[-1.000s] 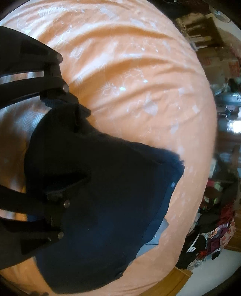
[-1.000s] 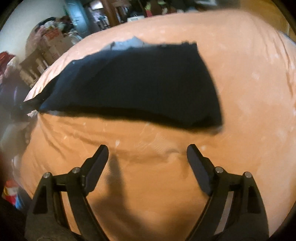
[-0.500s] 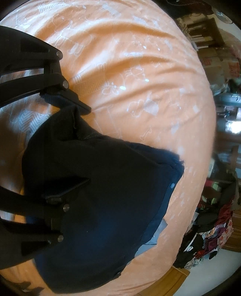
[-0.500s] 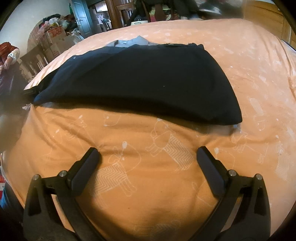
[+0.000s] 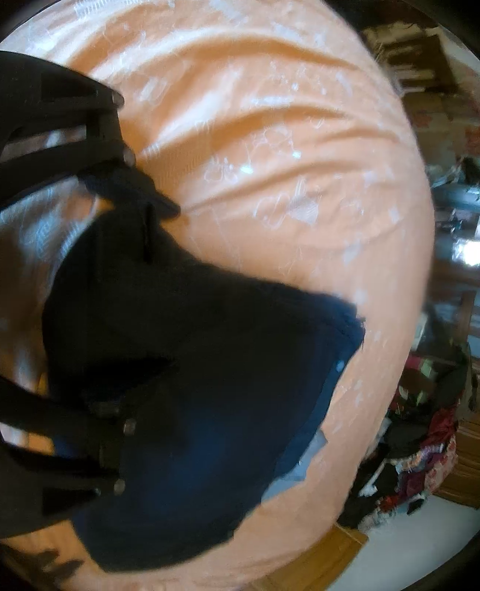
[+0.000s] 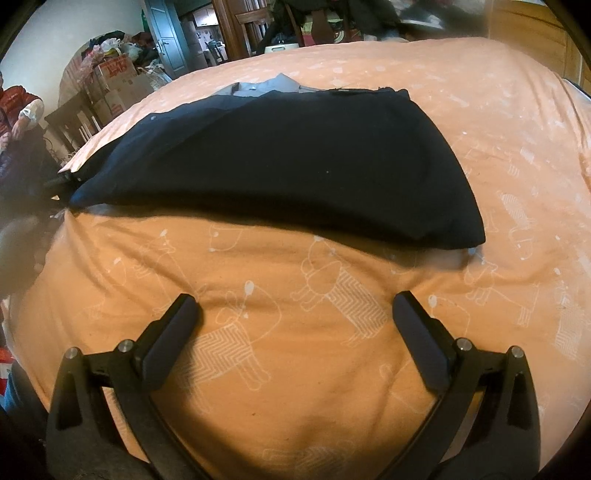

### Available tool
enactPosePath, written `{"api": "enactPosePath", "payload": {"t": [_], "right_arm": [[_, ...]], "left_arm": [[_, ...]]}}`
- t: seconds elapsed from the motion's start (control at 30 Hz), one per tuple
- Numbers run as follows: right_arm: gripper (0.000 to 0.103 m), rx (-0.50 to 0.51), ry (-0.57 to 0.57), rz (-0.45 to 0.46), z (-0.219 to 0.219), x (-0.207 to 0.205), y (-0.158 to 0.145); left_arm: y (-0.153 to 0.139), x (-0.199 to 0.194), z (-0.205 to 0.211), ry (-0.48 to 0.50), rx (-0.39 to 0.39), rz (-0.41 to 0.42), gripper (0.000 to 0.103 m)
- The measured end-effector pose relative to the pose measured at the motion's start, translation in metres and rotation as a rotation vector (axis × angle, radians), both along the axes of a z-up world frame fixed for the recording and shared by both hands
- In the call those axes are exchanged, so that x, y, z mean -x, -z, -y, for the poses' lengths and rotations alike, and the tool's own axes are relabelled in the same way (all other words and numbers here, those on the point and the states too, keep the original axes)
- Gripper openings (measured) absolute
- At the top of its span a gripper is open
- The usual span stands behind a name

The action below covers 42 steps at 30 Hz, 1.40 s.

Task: Fold small clothes

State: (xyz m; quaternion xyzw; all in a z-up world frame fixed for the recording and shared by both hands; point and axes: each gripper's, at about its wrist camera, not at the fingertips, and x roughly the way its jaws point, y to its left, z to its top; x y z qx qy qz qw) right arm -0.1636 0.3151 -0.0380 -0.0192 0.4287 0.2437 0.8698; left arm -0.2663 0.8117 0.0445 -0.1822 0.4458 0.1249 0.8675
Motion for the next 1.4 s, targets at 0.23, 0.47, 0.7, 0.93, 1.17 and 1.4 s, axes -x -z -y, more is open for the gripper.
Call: {"api": "enactPosePath", "payload": {"t": [0.23, 0.47, 0.7, 0.93, 1.17, 1.4], "right_arm": [[0.101, 0.007, 0.008, -0.036, -0.004, 0.004, -0.026], [0.099, -0.116, -0.111, 0.055, -0.04, -0.014, -0.106], [0.099, -0.173, -0.332, 0.076, -0.153, -0.082, -0.147], [0.099, -0.197, -0.492, -0.041, -0.253, -0.152, -0.15], [0.097, -0.222, -0.442, -0.211, -0.27, -0.195, -0.103], [0.098, -0.478, -0.336, -0.345, -0.225, -0.215, -0.082]], "left_arm": [[-0.005, 0.007, -0.027, -0.072, 0.169, 0.056, 0.057], [-0.002, 0.001, -0.025, -0.127, 0.217, 0.099, 0.042], [-0.027, -0.011, 0.002, -0.083, 0.075, 0.163, 0.011], [-0.081, -0.027, 0.098, 0.122, -0.242, 0.26, 0.01], [-0.085, -0.043, 0.143, 0.237, -0.328, 0.276, 0.01], [-0.071, -0.063, 0.184, 0.425, -0.367, 0.254, 0.011]]}}
